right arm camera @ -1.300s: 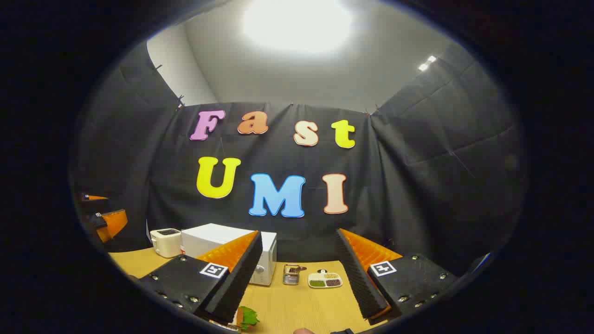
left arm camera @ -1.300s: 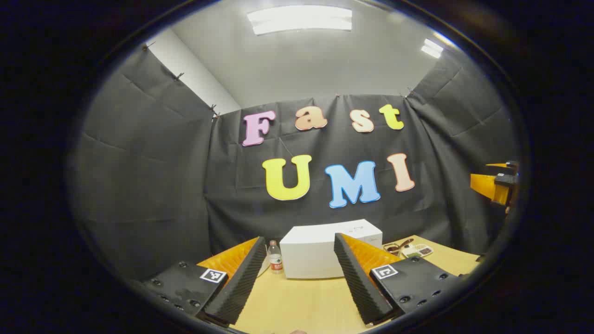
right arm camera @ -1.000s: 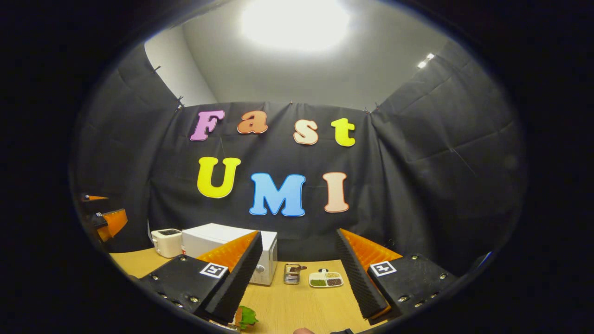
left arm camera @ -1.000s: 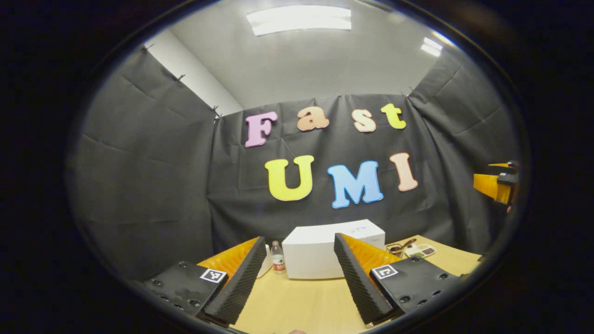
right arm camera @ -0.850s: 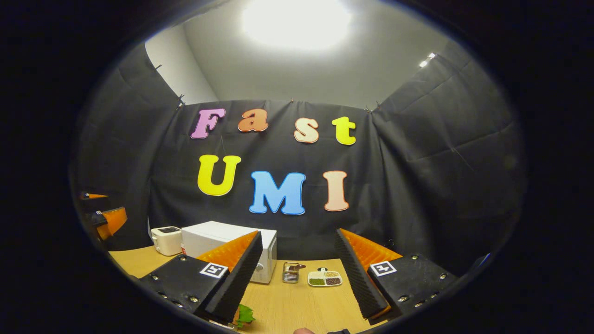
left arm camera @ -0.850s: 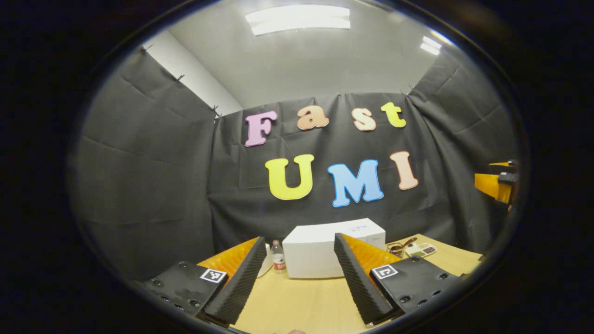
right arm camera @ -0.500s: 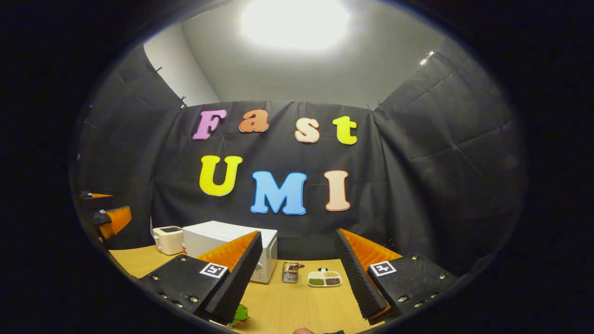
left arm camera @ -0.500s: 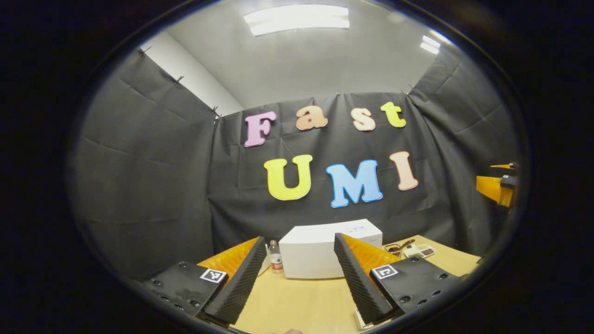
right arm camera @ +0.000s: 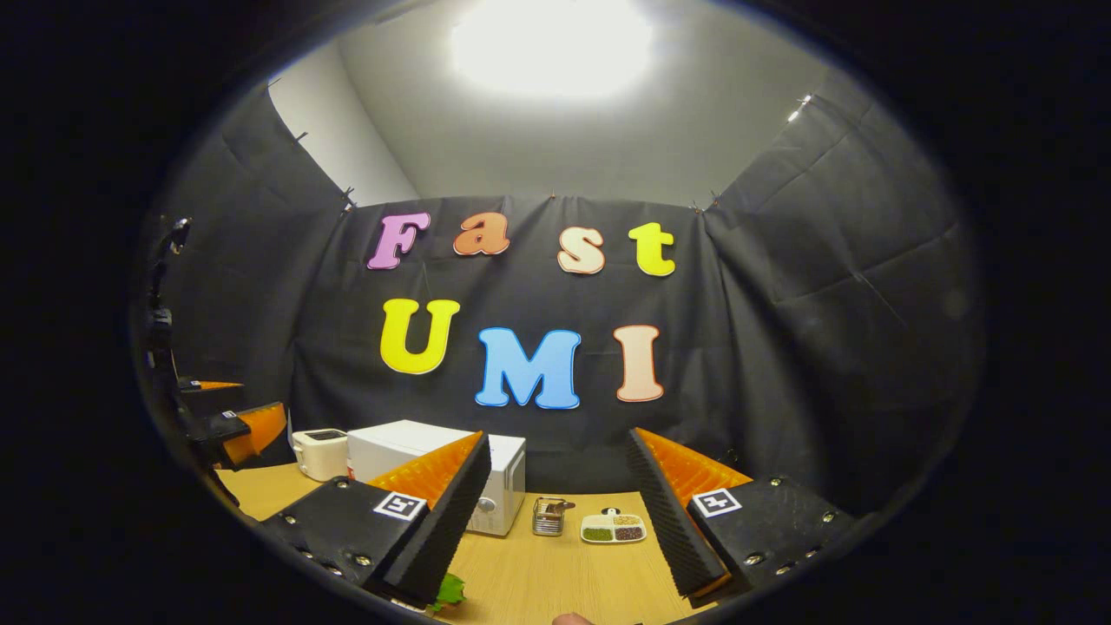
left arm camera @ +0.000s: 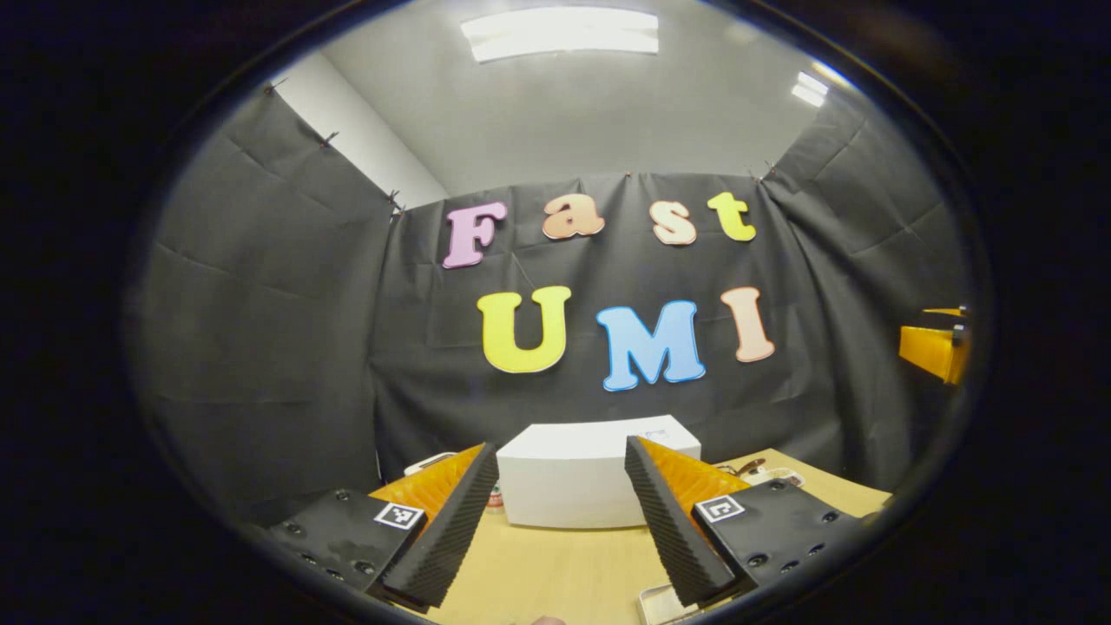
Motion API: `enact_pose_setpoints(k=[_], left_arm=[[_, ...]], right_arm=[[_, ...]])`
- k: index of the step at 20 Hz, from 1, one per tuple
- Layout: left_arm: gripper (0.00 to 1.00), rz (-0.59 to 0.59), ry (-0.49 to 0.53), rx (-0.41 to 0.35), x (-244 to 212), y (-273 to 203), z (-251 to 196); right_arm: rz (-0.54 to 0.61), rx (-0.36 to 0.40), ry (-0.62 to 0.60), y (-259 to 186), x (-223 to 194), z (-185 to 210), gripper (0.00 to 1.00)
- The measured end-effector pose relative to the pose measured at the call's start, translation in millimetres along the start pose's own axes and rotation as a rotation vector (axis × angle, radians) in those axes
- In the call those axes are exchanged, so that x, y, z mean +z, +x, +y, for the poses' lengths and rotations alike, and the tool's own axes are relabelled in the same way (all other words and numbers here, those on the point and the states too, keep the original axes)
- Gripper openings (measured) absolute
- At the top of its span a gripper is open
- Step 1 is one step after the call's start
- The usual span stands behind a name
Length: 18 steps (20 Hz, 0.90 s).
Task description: Open the microwave oven with the left hand, put the food in, and close the microwave oven.
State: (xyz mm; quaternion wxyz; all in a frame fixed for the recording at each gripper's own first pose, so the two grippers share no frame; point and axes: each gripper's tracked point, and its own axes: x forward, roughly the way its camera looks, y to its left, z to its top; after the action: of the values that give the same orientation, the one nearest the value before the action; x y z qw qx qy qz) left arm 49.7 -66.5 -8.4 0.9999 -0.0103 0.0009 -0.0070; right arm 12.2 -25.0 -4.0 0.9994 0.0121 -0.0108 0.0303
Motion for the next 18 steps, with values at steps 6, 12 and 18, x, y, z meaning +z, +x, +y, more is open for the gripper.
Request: enact_pose_setpoints(k=[6,12,18], left_arm=[[0.98,0.023,-0.022,-0.121,-32.6,82.4,-23.0],[1.00,0.050,-0.024,-0.205,-76.7,162.9,-56.3],[1.00,0.096,-0.040,-0.294,-120.3,217.3,-97.9]], right_arm=[[-0.013,-0.086,-0.005,24.4,8.7,8.4,0.96],[0.014,-0.180,-0.051,37.7,-1.2,11.6,0.96],[0.050,-0.281,-0.071,45.1,-10.7,7.0,0.95]])
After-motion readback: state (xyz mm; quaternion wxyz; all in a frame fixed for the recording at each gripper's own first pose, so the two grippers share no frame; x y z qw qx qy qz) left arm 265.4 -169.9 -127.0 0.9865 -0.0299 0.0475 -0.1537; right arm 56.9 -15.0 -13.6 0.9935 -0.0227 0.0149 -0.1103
